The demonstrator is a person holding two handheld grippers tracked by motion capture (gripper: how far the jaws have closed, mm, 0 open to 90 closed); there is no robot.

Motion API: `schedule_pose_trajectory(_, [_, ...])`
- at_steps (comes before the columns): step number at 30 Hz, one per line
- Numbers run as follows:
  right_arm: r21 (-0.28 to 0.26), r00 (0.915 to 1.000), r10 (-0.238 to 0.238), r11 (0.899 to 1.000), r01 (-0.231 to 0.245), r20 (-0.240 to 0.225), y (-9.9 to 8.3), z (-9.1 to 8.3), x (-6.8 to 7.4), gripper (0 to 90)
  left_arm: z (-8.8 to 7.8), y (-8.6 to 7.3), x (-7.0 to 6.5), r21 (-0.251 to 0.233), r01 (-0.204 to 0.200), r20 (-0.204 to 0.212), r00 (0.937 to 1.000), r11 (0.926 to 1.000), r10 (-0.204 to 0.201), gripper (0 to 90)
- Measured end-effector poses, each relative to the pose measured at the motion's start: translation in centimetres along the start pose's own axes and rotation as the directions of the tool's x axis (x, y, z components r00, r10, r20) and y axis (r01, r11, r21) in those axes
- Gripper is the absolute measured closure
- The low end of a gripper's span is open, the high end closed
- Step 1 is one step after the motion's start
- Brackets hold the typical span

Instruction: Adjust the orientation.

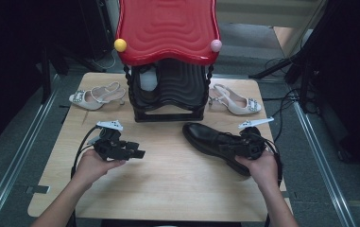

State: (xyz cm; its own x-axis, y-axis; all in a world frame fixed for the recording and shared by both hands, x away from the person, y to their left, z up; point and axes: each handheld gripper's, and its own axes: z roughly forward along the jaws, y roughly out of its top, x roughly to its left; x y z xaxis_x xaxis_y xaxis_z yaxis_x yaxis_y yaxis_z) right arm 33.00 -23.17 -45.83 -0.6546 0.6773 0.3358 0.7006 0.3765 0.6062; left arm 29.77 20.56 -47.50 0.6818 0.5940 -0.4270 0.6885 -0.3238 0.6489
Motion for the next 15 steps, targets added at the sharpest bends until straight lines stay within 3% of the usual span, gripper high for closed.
schedule_pose_trajectory(7, [0.005,0.9974,-0.062,0.998,0.062,-0.036,2.1,2.5,2.1,79.4,-0.6,-0.8,-0.1,-0.014,0.023,-0.009,0.9997,0.9996,-0.023,47.3])
schedule_pose_trajectory(15, [0.031,0.9937,-0.084,0.996,0.086,-0.074,3.5,5.2,4.1,79.4,-0.5,-1.0,-0.3,-0.028,0.028,-0.017,0.9994,0.9992,-0.028,47.3])
